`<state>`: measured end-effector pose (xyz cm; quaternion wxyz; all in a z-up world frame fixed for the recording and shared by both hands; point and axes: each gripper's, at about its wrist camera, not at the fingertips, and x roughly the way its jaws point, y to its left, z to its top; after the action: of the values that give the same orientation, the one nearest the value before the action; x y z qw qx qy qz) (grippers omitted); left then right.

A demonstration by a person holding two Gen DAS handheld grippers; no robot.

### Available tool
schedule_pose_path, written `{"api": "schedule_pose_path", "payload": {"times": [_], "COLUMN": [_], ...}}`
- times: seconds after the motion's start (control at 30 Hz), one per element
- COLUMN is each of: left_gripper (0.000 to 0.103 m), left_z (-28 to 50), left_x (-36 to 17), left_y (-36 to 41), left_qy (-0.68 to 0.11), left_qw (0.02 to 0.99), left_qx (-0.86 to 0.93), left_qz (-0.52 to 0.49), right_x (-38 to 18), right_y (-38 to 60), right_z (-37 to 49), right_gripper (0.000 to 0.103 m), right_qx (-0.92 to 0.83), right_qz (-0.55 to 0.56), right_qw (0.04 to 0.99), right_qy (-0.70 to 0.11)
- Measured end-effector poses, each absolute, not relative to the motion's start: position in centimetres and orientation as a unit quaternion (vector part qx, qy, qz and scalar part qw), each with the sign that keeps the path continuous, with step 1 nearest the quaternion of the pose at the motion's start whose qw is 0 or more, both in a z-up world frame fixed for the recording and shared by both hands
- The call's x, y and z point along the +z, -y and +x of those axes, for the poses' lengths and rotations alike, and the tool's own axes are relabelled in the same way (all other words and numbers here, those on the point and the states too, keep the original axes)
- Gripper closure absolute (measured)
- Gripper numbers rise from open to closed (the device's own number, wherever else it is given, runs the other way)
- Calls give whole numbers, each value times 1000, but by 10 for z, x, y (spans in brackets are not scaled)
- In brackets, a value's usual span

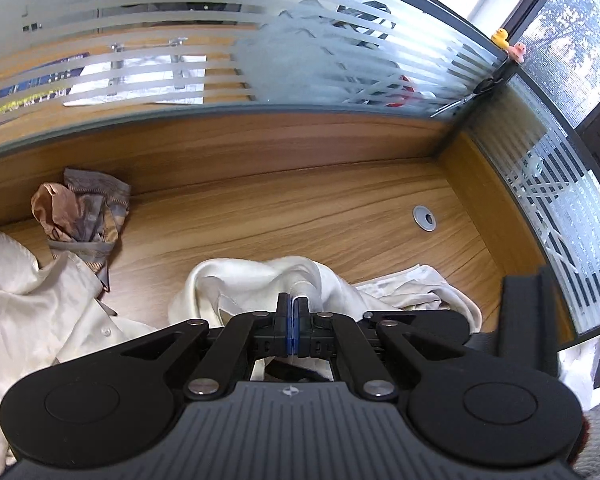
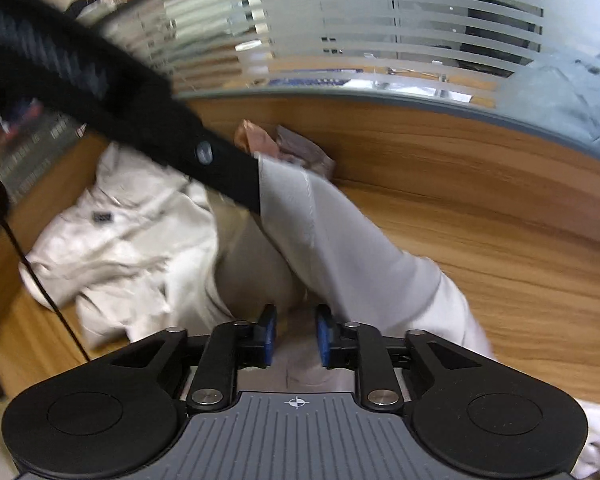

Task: Fold clothes

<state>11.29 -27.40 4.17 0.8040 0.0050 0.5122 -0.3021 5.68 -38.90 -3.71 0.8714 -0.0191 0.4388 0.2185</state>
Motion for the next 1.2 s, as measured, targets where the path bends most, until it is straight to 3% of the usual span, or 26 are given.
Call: {"api": "schedule_pose_path", "payload": {"times": [0.17, 0.23, 0.27, 0.8, 1.2], "left_gripper": [103, 103, 103, 103, 103], "left_z": [114, 115, 116, 107, 76], "left_x": [39, 37, 36, -3, -34], "left_y": [269, 265, 263, 201, 113], "left_qy": [-529, -528, -528, -543, -567], "left_qw": [791, 795, 797, 815, 823], "left_qx": [-306, -298, -293, -202, -33], "left_qz": [-24, -23, -21, 26, 16], "right_x": [-56, -61, -63, -12, -50], "right_y": [386, 387, 387, 445, 521], "right_z": [49, 48, 48, 23, -8], "right_gripper": [75, 99, 100, 101, 100], "right_qx": [206, 203, 201, 248, 137], "right_qz": [-53, -55, -55, 47, 57], "right_qw": [869, 869, 868, 859, 854], "right_qy": [-447, -449, -450, -446, -498]}}
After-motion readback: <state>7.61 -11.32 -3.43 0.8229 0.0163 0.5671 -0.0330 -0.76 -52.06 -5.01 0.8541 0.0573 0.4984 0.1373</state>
